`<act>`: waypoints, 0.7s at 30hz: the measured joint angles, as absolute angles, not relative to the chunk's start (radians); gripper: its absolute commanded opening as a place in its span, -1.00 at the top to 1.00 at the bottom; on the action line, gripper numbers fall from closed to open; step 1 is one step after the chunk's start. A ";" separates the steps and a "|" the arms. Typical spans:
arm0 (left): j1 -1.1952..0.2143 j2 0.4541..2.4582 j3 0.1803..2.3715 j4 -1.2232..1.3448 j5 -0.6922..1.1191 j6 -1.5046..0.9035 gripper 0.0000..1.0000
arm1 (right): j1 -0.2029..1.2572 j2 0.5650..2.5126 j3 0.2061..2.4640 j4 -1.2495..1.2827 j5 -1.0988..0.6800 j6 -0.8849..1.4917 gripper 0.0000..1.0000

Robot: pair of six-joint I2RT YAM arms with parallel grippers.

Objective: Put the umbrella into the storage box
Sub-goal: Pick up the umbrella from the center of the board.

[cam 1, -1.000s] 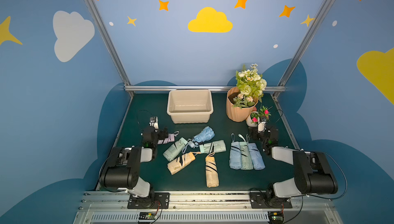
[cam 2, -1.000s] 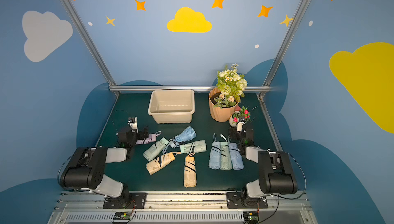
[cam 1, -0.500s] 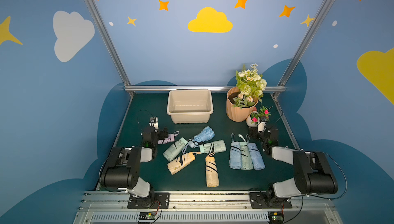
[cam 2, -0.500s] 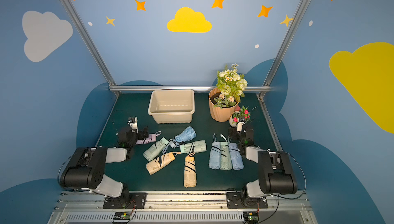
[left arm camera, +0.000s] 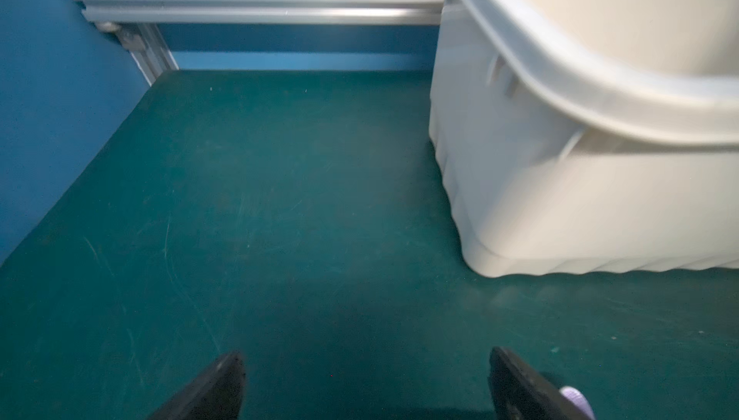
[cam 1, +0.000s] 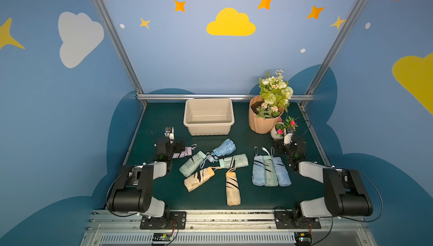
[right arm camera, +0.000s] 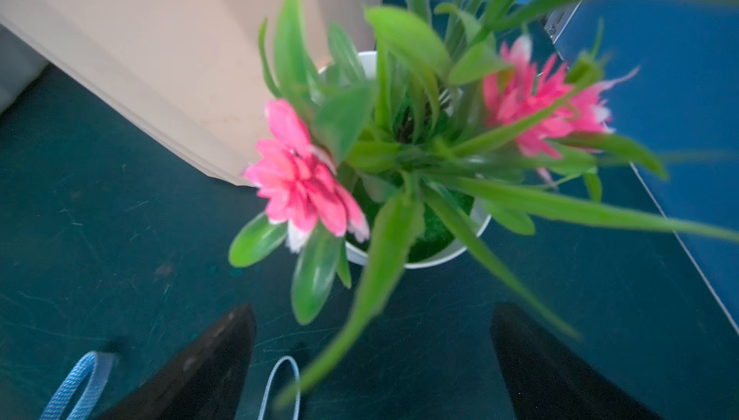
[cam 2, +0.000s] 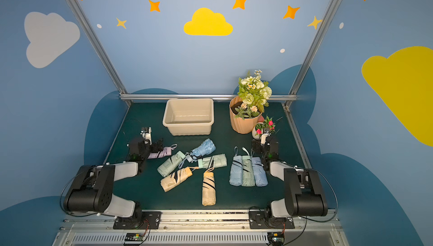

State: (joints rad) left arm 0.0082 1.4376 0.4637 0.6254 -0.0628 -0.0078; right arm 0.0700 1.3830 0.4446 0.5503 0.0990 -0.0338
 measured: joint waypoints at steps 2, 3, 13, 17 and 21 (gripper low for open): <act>0.006 1.367 0.492 0.575 -0.051 0.002 -1.00 | 0.070 1.299 0.429 0.535 0.120 -0.028 -0.96; 0.006 1.329 0.503 0.551 -0.048 0.009 -1.00 | 0.070 1.249 0.421 0.527 0.131 -0.023 -0.96; 0.005 1.183 0.704 0.213 -0.075 0.007 -1.00 | 0.040 0.973 0.449 0.280 0.288 0.141 -0.96; 0.004 1.169 0.750 0.127 -0.128 -0.071 -1.00 | 0.019 0.959 0.478 0.158 0.330 0.226 -0.96; 0.005 1.151 0.774 0.052 -0.173 -0.258 -0.96 | 0.018 0.935 0.479 0.114 0.352 0.296 -0.96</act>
